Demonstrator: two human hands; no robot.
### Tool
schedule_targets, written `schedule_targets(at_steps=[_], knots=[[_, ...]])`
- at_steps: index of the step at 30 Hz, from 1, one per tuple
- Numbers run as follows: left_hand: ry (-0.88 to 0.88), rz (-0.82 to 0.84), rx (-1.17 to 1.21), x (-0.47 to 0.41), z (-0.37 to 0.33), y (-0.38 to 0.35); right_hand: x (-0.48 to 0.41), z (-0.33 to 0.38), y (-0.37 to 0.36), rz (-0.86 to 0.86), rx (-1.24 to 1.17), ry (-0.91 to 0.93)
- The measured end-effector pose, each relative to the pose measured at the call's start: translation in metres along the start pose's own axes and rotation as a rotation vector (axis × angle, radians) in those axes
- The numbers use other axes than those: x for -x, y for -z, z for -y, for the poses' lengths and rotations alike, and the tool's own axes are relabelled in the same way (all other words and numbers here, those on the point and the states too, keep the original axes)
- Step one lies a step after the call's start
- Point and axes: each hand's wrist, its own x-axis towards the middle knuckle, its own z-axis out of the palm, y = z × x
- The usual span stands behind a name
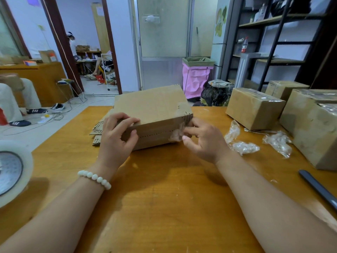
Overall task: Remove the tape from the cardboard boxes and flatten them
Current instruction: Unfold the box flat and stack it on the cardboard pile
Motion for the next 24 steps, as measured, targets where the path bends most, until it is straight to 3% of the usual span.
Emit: schedule_targets(at_steps=[3,7,12,24], knots=[[0.0,-0.003,-0.004,-0.001,0.001,0.0,0.001,0.003,-0.003,0.055,-0.079,-0.108],[0.004,-0.003,0.0,0.0,0.0,0.0,-0.001,0.007,-0.016,-0.035,-0.146,-0.35],[-0.006,-0.012,-0.006,-0.001,0.0,-0.001,-0.002,0.005,-0.026,0.068,-0.158,-0.659],[-0.003,-0.003,-0.022,0.0,-0.002,-0.001,-0.002,0.016,-0.024,0.031,-0.32,-0.652]])
